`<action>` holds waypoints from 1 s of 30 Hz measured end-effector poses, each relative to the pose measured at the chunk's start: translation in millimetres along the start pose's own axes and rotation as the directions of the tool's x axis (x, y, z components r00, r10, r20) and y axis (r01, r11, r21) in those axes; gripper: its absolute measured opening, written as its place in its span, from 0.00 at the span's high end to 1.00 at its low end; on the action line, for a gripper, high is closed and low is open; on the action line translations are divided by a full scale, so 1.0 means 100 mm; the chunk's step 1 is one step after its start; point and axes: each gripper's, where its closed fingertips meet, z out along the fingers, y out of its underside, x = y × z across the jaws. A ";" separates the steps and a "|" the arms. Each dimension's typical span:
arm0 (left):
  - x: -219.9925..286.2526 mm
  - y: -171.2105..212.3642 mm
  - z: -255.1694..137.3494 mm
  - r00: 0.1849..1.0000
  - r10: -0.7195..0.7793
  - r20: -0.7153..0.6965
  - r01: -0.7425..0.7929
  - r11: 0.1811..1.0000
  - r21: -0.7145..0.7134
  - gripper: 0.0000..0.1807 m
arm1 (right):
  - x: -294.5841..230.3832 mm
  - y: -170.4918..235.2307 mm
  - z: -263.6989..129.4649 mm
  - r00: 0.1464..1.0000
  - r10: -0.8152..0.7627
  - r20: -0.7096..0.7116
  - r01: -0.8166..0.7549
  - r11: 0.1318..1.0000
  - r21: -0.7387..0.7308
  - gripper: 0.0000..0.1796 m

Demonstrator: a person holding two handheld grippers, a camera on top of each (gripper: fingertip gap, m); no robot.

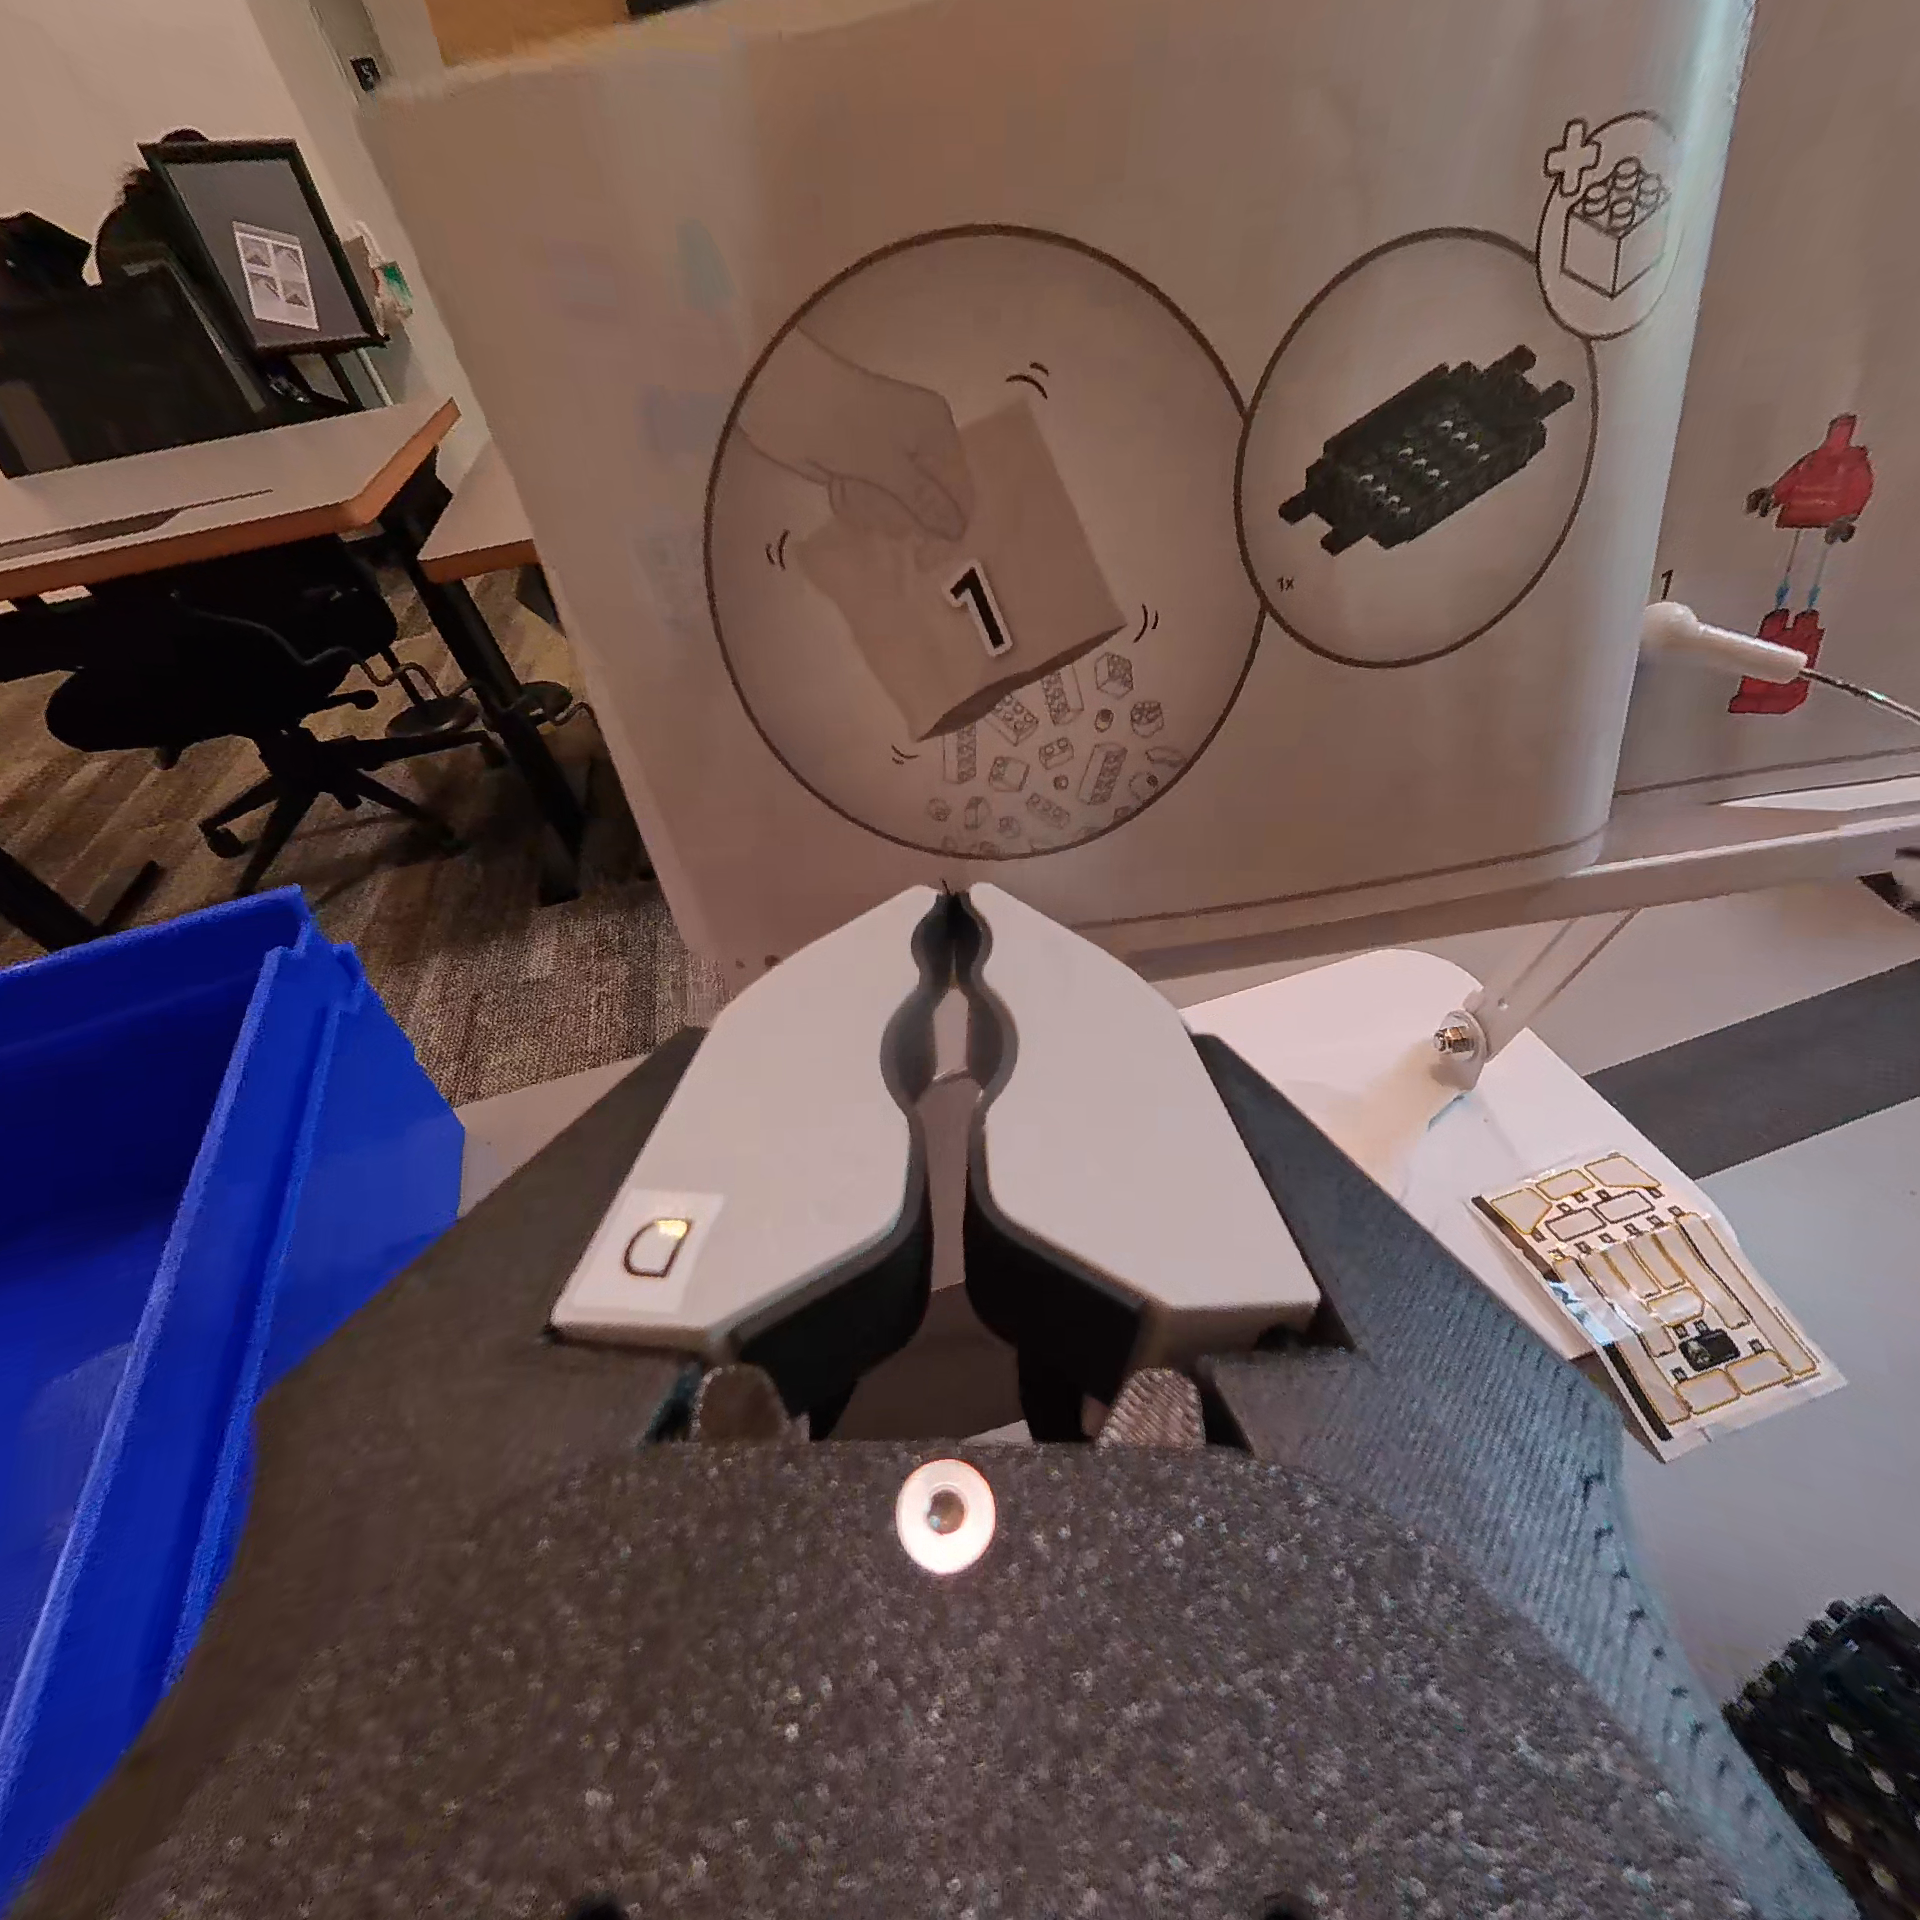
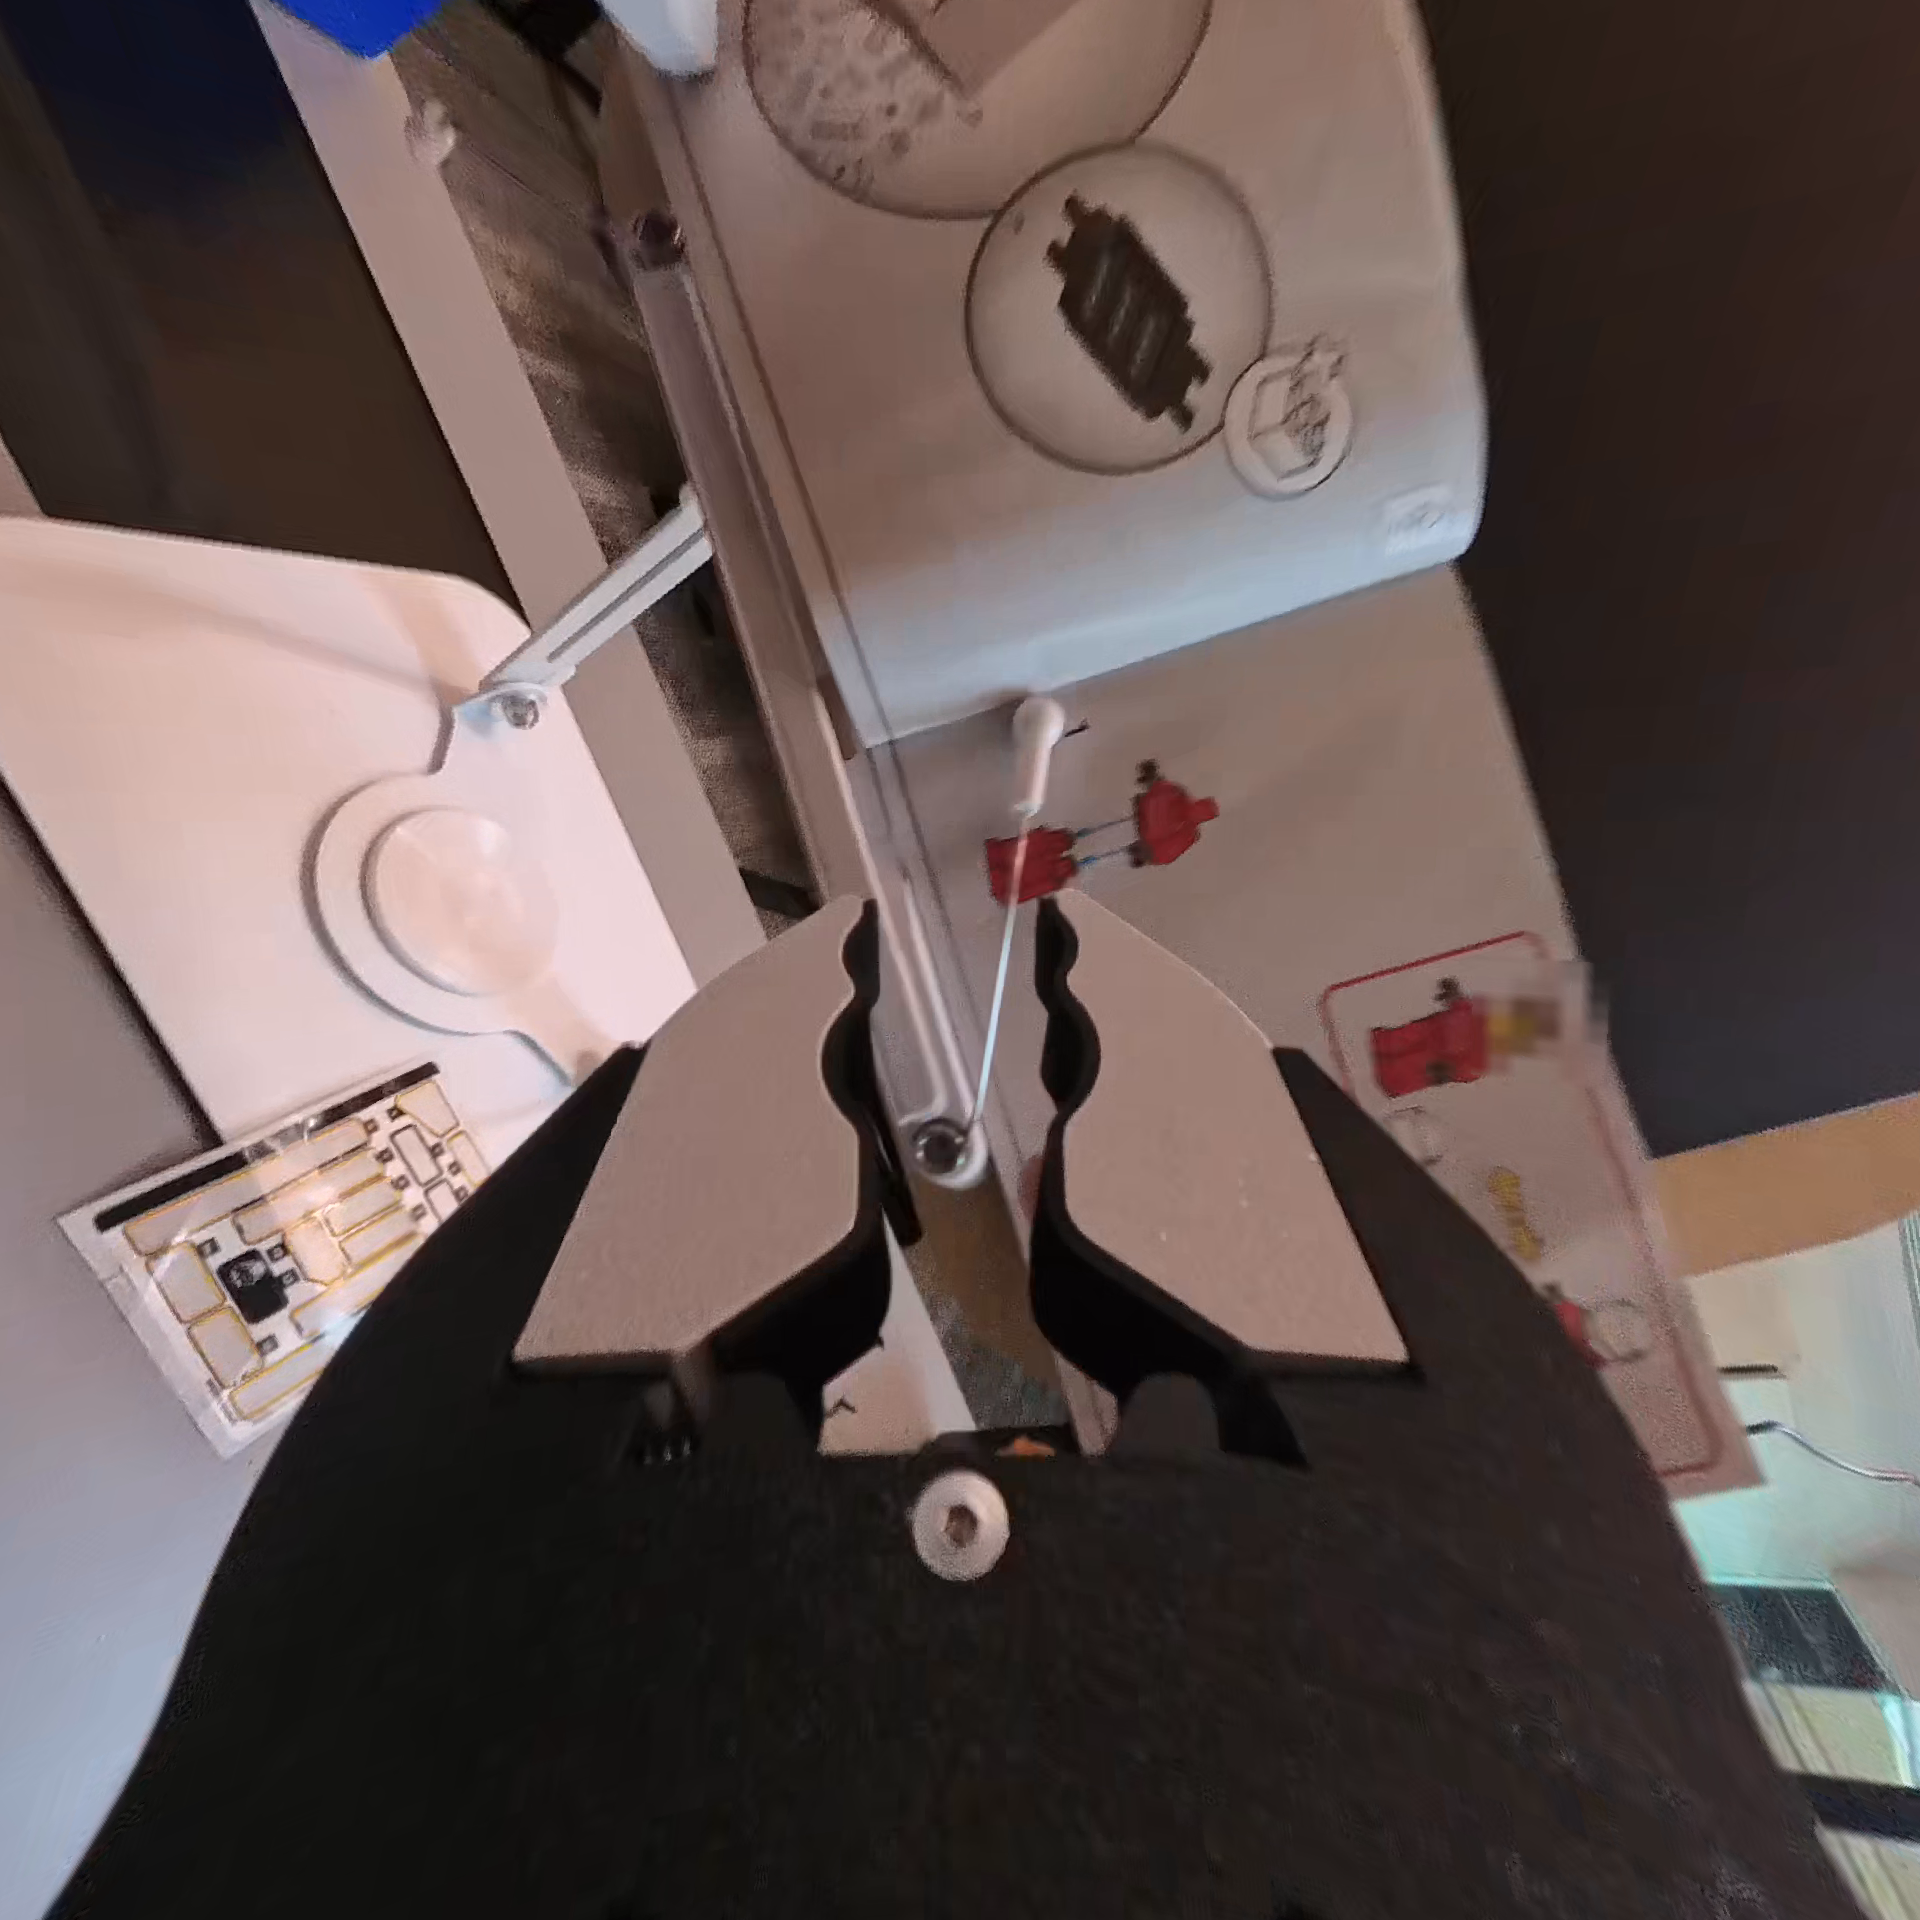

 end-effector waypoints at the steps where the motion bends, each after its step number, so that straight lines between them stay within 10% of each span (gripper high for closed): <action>1: 0.01 0.02 0.00 1.000 -0.001 -0.001 0.001 1.000 -0.007 1.00 | -0.05 0.05 0.03 1.000 -0.027 -0.003 0.027 1.000 -0.016 0.83; 8: 0.04 0.04 -0.06 0.999 0.035 0.004 -0.035 0.999 -0.024 1.00 | -0.10 0.25 0.15 0.932 -0.349 -0.100 0.345 0.937 -0.051 0.91; 30: 0.07 0.03 -0.20 0.992 0.124 -0.008 -0.125 0.992 -0.028 1.00 | -0.04 0.33 0.01 0.955 -0.297 0.021 0.288 0.939 0.185 0.91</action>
